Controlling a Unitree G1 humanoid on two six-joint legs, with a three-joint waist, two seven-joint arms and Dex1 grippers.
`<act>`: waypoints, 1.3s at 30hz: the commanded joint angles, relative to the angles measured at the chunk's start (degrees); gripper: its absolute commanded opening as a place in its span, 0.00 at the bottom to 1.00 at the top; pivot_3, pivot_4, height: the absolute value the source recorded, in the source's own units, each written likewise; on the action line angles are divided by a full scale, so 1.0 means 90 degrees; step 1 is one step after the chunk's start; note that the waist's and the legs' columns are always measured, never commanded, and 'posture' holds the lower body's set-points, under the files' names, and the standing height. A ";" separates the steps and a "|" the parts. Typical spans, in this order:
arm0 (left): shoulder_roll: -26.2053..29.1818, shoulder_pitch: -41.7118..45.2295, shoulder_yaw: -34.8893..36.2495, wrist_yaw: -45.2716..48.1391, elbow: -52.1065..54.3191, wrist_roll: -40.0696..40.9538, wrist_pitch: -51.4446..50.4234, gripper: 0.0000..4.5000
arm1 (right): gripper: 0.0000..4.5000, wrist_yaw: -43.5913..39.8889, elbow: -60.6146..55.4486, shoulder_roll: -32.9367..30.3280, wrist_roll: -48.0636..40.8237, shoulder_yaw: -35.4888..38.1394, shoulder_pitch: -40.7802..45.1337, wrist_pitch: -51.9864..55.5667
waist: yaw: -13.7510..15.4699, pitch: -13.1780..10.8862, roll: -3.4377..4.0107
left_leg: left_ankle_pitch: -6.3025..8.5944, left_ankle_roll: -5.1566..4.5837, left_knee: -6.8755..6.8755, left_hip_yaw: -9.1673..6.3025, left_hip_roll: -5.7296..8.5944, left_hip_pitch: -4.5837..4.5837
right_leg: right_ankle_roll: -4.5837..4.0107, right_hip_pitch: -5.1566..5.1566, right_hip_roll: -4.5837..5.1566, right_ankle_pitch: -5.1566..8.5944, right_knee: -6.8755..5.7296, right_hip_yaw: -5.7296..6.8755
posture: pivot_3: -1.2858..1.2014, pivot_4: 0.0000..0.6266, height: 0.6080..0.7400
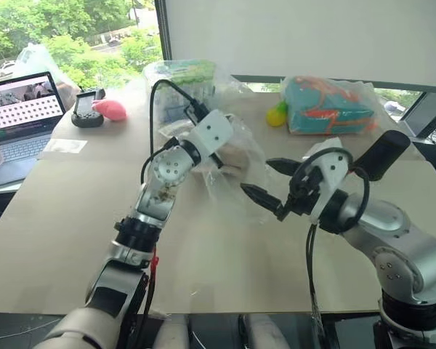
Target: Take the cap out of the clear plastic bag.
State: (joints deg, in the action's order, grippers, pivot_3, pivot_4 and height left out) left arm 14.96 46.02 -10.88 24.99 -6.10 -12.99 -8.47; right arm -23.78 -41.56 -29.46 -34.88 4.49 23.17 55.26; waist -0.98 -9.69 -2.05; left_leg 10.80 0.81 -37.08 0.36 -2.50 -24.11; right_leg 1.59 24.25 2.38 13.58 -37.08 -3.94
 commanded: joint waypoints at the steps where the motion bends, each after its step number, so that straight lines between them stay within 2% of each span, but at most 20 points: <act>1: -0.0003 -0.0012 0.0046 0.0088 0.0776 0.0108 -0.0306 0.02 | 1.00 0.0410 0.0225 0.0312 0.0306 -0.0148 0.0125 -0.0333 | 0.0001 0.0000 0.0000 | 0.0000 0.0000 -0.0001 0.0000 0.0000 0.0000 | 0.0000 0.0000 0.0000 0.0000 0.0000 0.0000 | 0.52 0.24 1.00; 6: -0.0004 -0.0124 0.0084 0.0040 0.1097 0.0069 -0.0622 0.02 | 1.00 0.0682 0.0784 0.0889 0.0610 -0.0582 0.0444 -0.0617 | -0.0019 0.0000 0.0001 | 0.0000 0.0000 -0.0001 0.0000 0.0000 0.0002 | -0.0001 0.0002 0.0000 0.0000 -0.0003 -0.0001 | 0.52 0.24 1.00; 9: -0.0012 -0.0218 0.0070 0.0049 0.1257 0.0080 -0.0745 0.02 | 1.00 0.0939 0.1490 0.1492 0.0779 -0.0705 0.0845 -0.0863 | -0.0050 0.0000 0.0001 | 0.0000 0.0000 0.0000 0.0000 -0.0001 0.0002 | -0.0001 0.0004 -0.0001 0.0000 -0.0003 -0.0002 | 0.52 0.24 1.00; 12: -0.0021 -0.0429 0.0024 0.0066 0.1471 0.0065 -0.0923 0.02 | 1.00 0.0909 0.1894 0.1642 0.0954 -0.0801 0.1039 -0.0932 | -0.0062 0.0001 0.0002 | 0.0000 0.0000 0.0000 0.0000 -0.0001 0.0002 | -0.0001 0.0003 -0.0001 -0.0001 -0.0003 -0.0001 | 0.52 0.24 1.00; 18: -0.0130 -0.0930 -0.0065 0.0097 0.2054 0.0091 -0.1434 0.02 | 1.00 0.1057 0.2069 0.2072 0.0579 -0.0486 0.1115 -0.0512 | -0.0022 0.0001 0.0002 | 0.0000 0.0000 0.0000 -0.0001 -0.0002 -0.0005 | -0.0003 0.0007 0.0000 -0.0002 -0.0003 0.0001 | 0.52 0.24 1.00; 25: -0.0251 -0.0985 -0.0293 0.0205 0.2384 0.0106 -0.1761 0.02 | 1.00 0.1410 0.2184 0.2618 0.0388 -0.0266 0.1159 -0.0342 | -0.0027 0.0001 0.0003 | 0.0000 0.0000 0.0000 -0.0001 -0.0002 -0.0002 | -0.0003 0.0005 0.0000 -0.0003 -0.0004 0.0001 | 0.52 0.24 1.00; 27: -0.0262 -0.0908 -0.0207 0.0192 0.2412 0.0166 -0.1772 0.02 | 1.00 0.1297 0.2267 0.2280 0.0906 -0.0673 0.1168 -0.0645 | -0.0040 0.0001 0.0003 | 0.0000 0.0000 0.0000 0.0000 -0.0002 -0.0003 | -0.0004 0.0007 0.0000 -0.0003 -0.0004 0.0001 | 0.52 0.24 1.00; 29: -0.0334 -0.0764 -0.0071 0.0142 0.2372 0.0262 -0.1819 0.02 | 1.00 0.1069 0.2572 0.1764 0.1819 -0.1541 0.1255 -0.1292 | -0.0043 0.0001 0.0003 | 0.0000 0.0000 0.0000 0.0000 -0.0001 -0.0003 | -0.0003 0.0007 0.0000 -0.0003 -0.0003 0.0000 | 0.52 0.24 1.00; 34: -0.0352 -0.0506 0.0042 0.0019 0.2209 0.0330 -0.1786 0.02 | 1.00 0.0779 0.3540 0.1055 0.3880 -0.3306 0.1733 -0.3128 | -0.0116 0.0001 0.0003 | 0.0000 0.0000 0.0002 0.0000 -0.0001 0.0002 | -0.0002 0.0007 -0.0001 -0.0003 -0.0002 0.0001 | 0.52 0.24 1.00; 39: -0.0366 -0.0454 0.0064 -0.0053 0.2192 0.0339 -0.1738 0.02 | 1.00 0.0709 0.4422 0.0638 0.5454 -0.4230 0.1992 -0.4468 | -0.0161 0.0001 0.0003 | 0.0000 0.0000 0.0004 0.0001 -0.0001 -0.0002 | -0.0002 0.0009 -0.0001 -0.0003 0.0002 -0.0001 | 0.52 0.24 1.00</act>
State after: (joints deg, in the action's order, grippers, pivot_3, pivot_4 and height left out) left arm 11.90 40.19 -11.03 25.28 11.66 -10.80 -25.36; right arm -17.27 -3.40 -22.93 9.35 -32.09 40.02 19.70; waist -2.43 -9.68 -2.02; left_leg 10.80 0.81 -37.04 0.36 -2.51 -24.13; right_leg 1.58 24.33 2.38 13.55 -37.06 -3.95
